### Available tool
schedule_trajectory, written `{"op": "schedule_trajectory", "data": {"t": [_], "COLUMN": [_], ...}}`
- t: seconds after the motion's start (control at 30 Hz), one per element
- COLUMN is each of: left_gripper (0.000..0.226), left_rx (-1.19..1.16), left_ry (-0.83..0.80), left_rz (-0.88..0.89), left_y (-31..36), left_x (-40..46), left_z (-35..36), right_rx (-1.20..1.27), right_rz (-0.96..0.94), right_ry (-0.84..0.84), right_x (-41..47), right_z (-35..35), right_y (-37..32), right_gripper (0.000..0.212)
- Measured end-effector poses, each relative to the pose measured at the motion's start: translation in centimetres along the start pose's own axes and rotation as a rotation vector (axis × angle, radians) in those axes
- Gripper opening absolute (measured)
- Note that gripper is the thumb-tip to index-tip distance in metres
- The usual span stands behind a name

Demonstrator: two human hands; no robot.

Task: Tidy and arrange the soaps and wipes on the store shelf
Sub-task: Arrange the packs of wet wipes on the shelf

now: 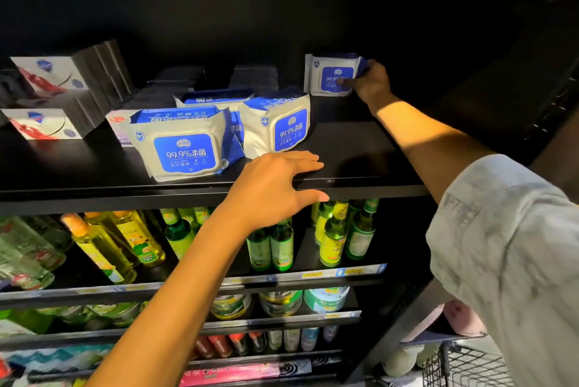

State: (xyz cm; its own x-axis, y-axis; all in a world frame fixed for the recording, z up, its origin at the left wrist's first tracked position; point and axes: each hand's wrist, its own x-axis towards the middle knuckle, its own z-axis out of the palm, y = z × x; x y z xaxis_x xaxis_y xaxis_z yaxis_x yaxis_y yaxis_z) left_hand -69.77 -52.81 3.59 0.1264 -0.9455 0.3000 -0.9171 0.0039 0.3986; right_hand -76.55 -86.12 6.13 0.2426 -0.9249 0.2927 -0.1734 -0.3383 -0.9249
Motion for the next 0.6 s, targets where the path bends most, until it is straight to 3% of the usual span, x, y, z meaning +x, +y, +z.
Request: {"op": "schedule_trajectory", "data": {"t": [0.43, 0.6], "left_gripper": [0.064, 0.064], "left_rx": [-0.019, -0.004], "left_ry": [0.012, 0.005], "left_rz": [0.005, 0.016], "left_y": [0.0, 0.2], "left_x": [-0.2, -0.1], "left_z": [0.1, 0.0], "right_rx": [-0.098, -0.113], "right_rz": [0.024, 0.100], "right_ry": [0.027, 0.082], "right_x": [0.4, -0.6], "right_z": [0.0, -1.4], "right_y": [0.3, -0.1], "right_gripper": [0.062, 0.076]}}
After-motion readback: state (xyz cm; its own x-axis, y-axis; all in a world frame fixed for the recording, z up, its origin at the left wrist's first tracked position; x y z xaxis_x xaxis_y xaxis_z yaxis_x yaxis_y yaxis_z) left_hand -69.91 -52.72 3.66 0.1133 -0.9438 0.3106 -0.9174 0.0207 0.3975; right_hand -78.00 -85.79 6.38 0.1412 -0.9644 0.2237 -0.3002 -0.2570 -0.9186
